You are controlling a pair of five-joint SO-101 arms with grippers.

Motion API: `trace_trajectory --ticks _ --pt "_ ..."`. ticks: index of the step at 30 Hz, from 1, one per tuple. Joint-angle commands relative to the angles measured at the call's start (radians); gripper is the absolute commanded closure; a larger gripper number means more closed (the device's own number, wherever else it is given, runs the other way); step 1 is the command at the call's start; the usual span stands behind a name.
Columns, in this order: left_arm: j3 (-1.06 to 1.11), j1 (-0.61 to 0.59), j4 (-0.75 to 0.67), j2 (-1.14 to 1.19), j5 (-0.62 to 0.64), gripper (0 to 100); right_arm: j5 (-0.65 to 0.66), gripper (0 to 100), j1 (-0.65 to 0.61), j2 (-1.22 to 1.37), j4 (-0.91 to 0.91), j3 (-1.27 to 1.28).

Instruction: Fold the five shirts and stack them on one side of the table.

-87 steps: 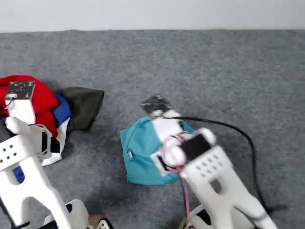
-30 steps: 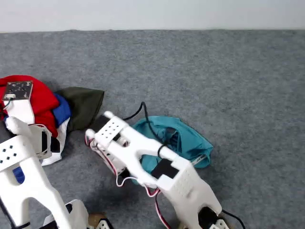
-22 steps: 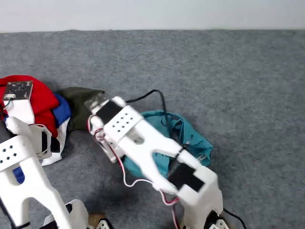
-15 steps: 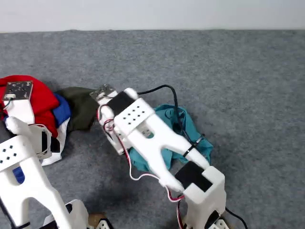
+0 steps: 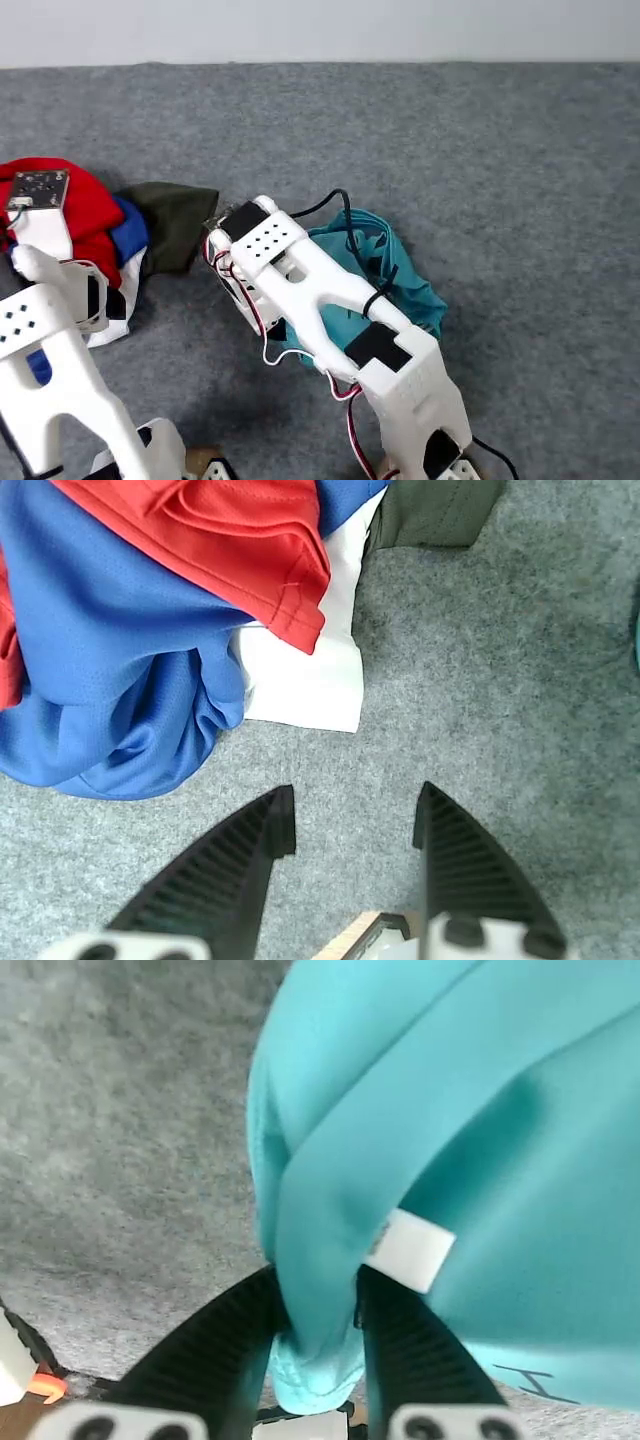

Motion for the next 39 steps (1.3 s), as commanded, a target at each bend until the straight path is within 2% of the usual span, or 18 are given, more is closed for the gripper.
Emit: trace_trajectory --ticks 1,8,18,21,25,31,36,39 --pt "-0.01 0.002 0.008 -0.032 0.003 79 -0.012 88.7 0.018 -0.051 0.042 -0.037" --pt "-0.01 0.002 0.006 -0.032 0.003 79 -0.011 88.3 -0.001 -0.168 0.044 -0.028" --pt "-0.005 0.002 0.003 -0.032 0.002 79 -0.011 88.9 -0.004 -0.166 0.039 0.064" --pt "-0.005 0.002 0.003 -0.031 0.002 79 -0.008 97.3 -0.001 -0.168 0.036 0.077" --pt "-0.01 0.002 0.003 -0.032 0.002 79 0.109 99.5 0.018 -0.214 0.044 0.078" --pt "-0.084 0.002 0.011 -0.034 0.003 79 0.149 99.1 0.07 -0.478 0.044 0.081" --pt "-0.205 0.002 0.011 -0.034 0.008 79 0.414 99.1 0.122 -0.782 0.044 0.081" --pt "-0.265 0.002 0.011 -0.034 0.009 79 0.5 99.1 0.173 -0.935 0.044 0.083"
